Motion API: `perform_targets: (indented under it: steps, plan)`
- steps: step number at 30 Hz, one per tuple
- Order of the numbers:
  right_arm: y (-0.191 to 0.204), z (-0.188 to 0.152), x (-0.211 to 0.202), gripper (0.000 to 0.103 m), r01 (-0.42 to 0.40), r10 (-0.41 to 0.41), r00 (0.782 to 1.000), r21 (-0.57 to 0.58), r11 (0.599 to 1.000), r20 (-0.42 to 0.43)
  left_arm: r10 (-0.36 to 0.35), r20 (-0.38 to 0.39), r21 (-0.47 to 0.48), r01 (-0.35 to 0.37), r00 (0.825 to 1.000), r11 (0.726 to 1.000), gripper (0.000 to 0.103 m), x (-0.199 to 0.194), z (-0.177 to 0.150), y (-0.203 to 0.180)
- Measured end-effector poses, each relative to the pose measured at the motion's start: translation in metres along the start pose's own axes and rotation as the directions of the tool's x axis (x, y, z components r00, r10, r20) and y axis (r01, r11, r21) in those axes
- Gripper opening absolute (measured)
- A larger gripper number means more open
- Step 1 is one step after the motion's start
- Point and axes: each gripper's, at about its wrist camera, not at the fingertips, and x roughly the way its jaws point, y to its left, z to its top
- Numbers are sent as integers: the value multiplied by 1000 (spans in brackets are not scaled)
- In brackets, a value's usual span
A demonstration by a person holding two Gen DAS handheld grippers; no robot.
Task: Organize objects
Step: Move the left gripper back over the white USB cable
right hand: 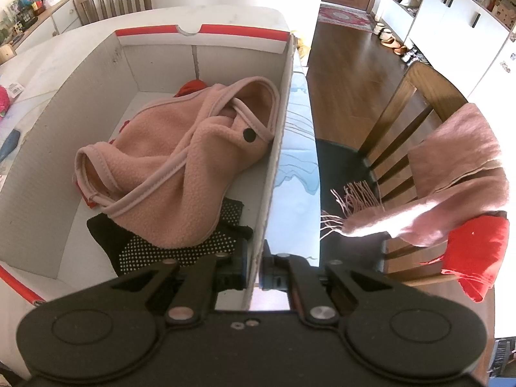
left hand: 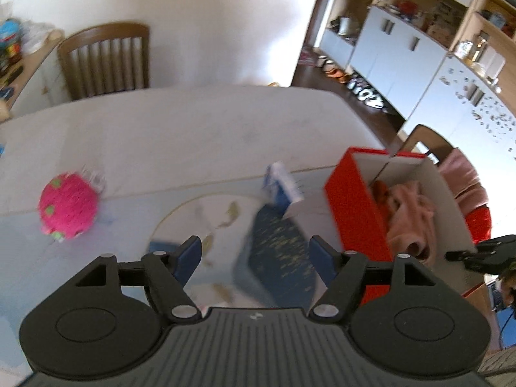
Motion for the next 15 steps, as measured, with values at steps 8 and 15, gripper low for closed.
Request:
perform_targets:
  steps: [8,15]
  plan:
    - [2,0,-2,6,13,-13,1000,0,1000,-6,59,-65,-29,-61,996,998,73,13,-44,27]
    - [3,-1,-1,6,21,-21,1000,1,1000,-14,107,-159,-63,-119,981,991,73,35,-89,47]
